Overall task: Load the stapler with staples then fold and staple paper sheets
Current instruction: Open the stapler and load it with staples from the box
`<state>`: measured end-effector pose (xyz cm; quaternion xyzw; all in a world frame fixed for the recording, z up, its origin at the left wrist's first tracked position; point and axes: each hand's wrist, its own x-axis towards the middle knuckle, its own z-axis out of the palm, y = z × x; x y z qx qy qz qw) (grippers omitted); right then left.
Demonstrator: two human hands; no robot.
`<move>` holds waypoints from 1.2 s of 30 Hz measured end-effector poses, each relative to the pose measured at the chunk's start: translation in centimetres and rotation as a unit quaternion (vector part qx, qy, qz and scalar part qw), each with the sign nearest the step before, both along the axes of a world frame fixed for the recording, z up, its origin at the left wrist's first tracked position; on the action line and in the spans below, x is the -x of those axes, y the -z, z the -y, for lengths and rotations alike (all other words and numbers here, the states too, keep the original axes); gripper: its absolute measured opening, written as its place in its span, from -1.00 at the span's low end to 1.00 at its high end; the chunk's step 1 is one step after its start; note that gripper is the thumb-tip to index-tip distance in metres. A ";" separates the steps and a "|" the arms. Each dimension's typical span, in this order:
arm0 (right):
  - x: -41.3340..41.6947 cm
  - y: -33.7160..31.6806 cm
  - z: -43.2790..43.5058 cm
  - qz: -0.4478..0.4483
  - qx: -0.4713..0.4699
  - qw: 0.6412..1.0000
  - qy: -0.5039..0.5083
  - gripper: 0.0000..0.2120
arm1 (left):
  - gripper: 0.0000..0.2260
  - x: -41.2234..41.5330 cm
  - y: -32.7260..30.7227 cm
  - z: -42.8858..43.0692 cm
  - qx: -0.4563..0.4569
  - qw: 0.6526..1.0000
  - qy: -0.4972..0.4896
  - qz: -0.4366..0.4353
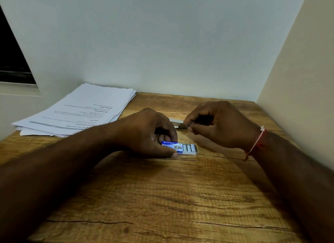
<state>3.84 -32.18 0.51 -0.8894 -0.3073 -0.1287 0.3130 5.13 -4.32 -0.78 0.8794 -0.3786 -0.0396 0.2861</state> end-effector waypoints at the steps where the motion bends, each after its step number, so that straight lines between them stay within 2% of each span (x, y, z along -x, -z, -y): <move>1: 0.2 -0.1 -0.1 0.003 0.013 1.000 -0.017 -0.82 | -0.75 0.0 0.0 0.0 0.002 1.000 -0.006 0.002; 8: 1.2 -0.7 -0.8 0.060 0.101 0.991 -0.060 -0.73 | -0.75 0.0 -0.2 0.2 0.012 0.999 -0.037 0.012; 15: 1.7 -0.2 -1.6 0.035 0.076 0.996 -0.029 -0.53 | -0.77 0.1 -0.3 0.2 0.014 0.999 -0.040 0.001; 22: 1.5 0.1 -1.9 0.040 0.062 0.997 -0.013 -0.51 | -0.77 0.0 -0.3 0.3 0.014 0.999 -0.042 0.001; 28: 1.7 -0.2 -1.6 0.008 0.097 0.995 -0.026 -0.43 | -0.77 0.0 -0.3 0.3 0.006 0.999 -0.041 0.004; 32: 1.3 -0.5 -1.0 0.027 0.064 0.998 -0.008 -0.57 | -0.76 0.1 -0.1 0.3 0.010 0.999 -0.044 0.009; 34: 1.1 -0.6 -0.7 0.029 0.064 0.998 0.000 -0.71 | -0.75 0.1 -0.1 0.3 0.013 0.999 -0.045 0.010; 36: 0.9 -0.4 -0.7 -0.007 0.065 0.998 -0.008 -0.87 | -0.73 0.1 -0.1 0.1 0.015 0.999 -0.047 0.004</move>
